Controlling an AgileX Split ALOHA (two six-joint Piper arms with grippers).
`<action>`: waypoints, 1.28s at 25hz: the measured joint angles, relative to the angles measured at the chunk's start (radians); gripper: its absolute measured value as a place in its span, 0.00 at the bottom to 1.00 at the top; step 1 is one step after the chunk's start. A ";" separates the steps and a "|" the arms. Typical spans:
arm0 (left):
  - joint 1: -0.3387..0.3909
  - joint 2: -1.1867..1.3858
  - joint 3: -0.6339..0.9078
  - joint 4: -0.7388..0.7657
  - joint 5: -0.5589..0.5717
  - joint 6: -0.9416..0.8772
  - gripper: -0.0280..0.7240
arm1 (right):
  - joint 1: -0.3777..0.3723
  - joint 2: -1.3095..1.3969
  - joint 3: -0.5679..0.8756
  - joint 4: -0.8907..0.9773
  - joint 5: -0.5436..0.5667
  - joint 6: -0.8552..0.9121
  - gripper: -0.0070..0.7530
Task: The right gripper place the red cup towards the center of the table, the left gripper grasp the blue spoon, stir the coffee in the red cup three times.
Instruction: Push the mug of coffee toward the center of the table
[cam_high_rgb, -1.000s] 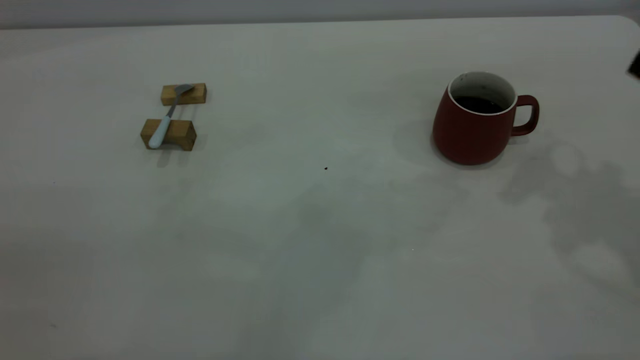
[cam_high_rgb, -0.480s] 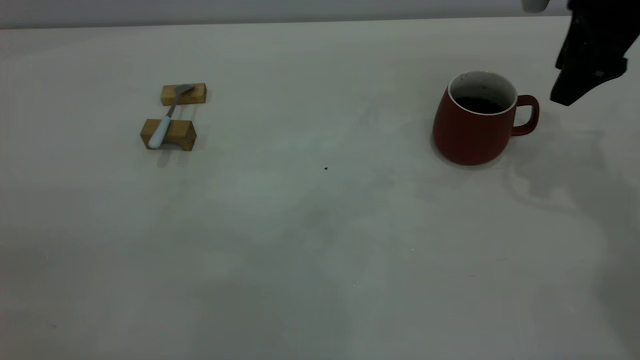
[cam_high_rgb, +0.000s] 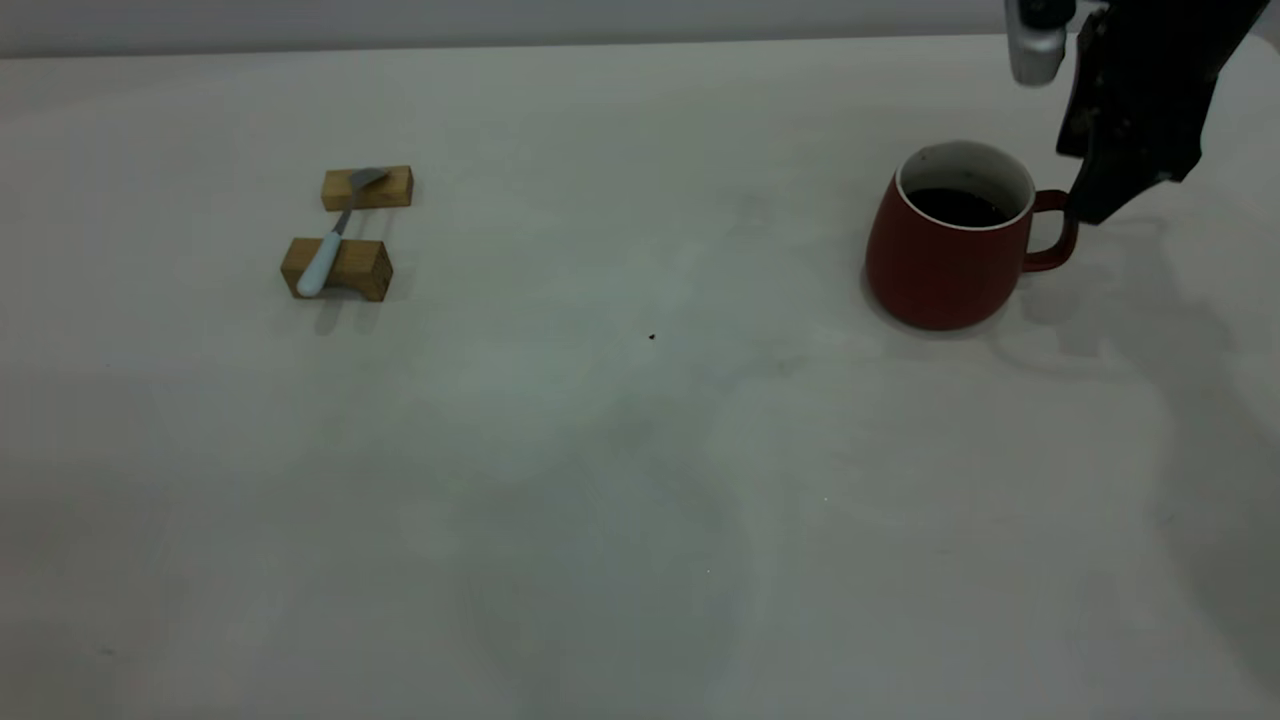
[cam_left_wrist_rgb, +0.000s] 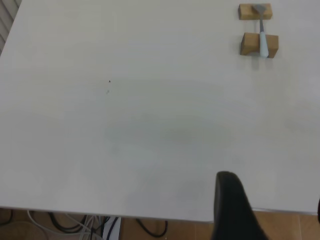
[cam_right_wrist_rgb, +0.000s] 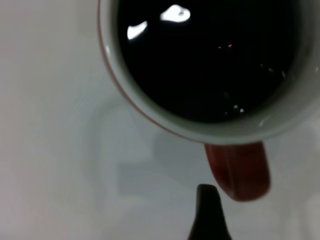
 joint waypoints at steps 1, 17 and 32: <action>0.000 0.000 0.000 0.000 0.000 0.000 0.67 | 0.003 0.008 -0.001 0.000 0.000 -0.015 0.79; 0.000 0.000 0.000 0.000 0.000 0.000 0.67 | 0.095 0.049 -0.007 0.017 -0.032 -0.083 0.79; 0.000 0.000 0.000 0.000 0.000 0.000 0.67 | 0.179 0.055 -0.007 0.118 -0.058 -0.022 0.55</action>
